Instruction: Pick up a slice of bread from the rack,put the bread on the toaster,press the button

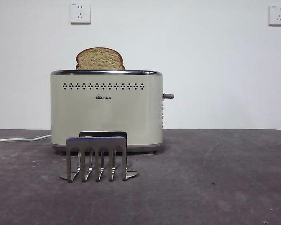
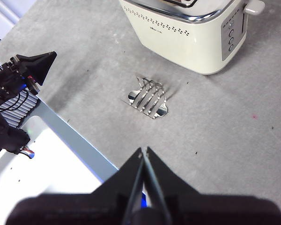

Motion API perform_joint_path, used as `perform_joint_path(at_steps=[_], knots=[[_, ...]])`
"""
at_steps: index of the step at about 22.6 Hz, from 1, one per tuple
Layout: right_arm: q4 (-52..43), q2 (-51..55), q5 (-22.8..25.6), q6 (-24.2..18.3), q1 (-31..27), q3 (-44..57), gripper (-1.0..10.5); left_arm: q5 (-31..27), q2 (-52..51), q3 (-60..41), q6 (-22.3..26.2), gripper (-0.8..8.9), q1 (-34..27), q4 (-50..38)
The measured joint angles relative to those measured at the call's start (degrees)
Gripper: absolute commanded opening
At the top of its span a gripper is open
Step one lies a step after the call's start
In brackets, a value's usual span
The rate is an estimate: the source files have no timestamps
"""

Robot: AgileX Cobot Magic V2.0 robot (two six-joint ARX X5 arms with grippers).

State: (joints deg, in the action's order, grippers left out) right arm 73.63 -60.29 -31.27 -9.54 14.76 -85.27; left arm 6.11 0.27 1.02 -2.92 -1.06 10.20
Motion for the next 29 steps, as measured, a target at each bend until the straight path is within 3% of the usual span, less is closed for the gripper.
perform_joint_path(at_steps=[13, 17, 20, 29], knots=[[-3.6, 1.5, 0.4, -1.0, -0.2, 0.1, 0.0, 0.0, 0.0, 0.0, -0.1, -0.04, 0.0, 0.0], [-20.6, 10.3, 0.2, 0.3, -3.0, 4.6, 0.0, 0.0, 0.0, 0.0, -0.1, -0.04, 0.0, 0.0], [-33.3, 19.0, 0.9, 2.1, -5.9, 15.5, 0.0, 0.0, 0.0, 0.0, -0.1, -0.04, 0.0, 0.0], [-61.1, 36.0, 13.4, 5.4, -6.9, 45.9, 0.0, 0.0, 0.0, 0.0, -0.2, -0.04, 0.0, 0.0]])
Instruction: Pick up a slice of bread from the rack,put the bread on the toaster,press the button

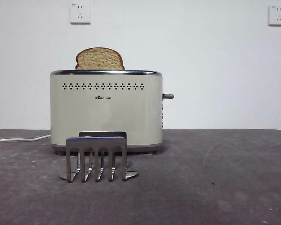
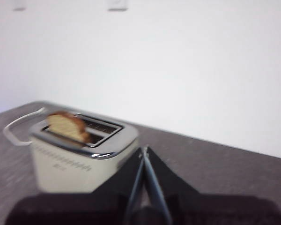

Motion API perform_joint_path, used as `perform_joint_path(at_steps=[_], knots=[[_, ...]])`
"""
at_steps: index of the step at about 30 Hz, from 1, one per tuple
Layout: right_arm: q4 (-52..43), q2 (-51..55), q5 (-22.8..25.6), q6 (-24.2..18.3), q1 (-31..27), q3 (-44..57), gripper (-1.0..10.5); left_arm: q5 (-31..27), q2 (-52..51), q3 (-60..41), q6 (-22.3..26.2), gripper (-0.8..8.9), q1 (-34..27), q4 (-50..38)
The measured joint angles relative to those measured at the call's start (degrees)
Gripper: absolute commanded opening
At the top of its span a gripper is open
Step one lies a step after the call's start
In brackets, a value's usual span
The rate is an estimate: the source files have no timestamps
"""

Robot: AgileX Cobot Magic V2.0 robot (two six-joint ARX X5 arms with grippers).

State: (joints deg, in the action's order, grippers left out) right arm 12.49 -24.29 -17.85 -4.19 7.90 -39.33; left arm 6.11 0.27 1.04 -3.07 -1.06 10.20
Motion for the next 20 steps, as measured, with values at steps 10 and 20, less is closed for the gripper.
perform_joint_path(at_steps=[10, 20], knots=[[-7.0, 13.1, 10.5, 4.9, 0.0, 24.4, 0.0, 0.0, 0.0, 0.0, 0.0, -0.04, 0.0, 0.0], [-7.0, 21.8, 12.1, 6.6, 0.0, 36.8, 0.0, 0.0, 0.0, 0.0, 0.0, -0.04, 0.0, 0.0]])
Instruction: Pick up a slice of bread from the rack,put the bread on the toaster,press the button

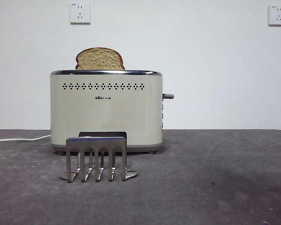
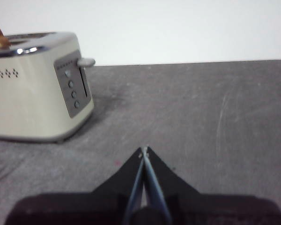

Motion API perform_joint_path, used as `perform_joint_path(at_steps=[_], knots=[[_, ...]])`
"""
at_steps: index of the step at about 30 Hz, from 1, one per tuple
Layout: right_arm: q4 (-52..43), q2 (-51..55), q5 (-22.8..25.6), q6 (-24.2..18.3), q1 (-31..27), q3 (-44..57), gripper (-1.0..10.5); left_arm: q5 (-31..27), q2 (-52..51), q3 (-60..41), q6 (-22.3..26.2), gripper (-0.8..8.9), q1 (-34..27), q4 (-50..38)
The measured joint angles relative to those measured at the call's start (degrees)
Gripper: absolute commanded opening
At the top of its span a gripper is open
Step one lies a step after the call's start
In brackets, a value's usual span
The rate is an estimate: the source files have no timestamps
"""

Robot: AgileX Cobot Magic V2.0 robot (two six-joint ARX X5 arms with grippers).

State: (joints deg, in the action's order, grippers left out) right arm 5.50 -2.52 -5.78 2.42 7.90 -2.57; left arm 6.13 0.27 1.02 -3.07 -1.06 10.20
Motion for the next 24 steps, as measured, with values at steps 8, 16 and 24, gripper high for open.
perform_joint_path(at_steps=[8, 16, 24], knots=[[3.9, 2.2, 1.5, 0.4, 0.0, 1.7, 0.0, 0.0, 0.0, 0.0, 0.0, -0.04, 0.0, 0.0], [4.0, 2.2, 1.5, 2.3, 0.0, 1.7, 0.0, 0.0, 0.0, 0.0, 0.0, -0.04, 0.0, 0.0], [4.0, 2.2, 1.5, 2.9, 0.0, 1.7, 0.0, 0.0, 0.0, 0.0, 0.0, -0.04, 0.0, 0.0]])
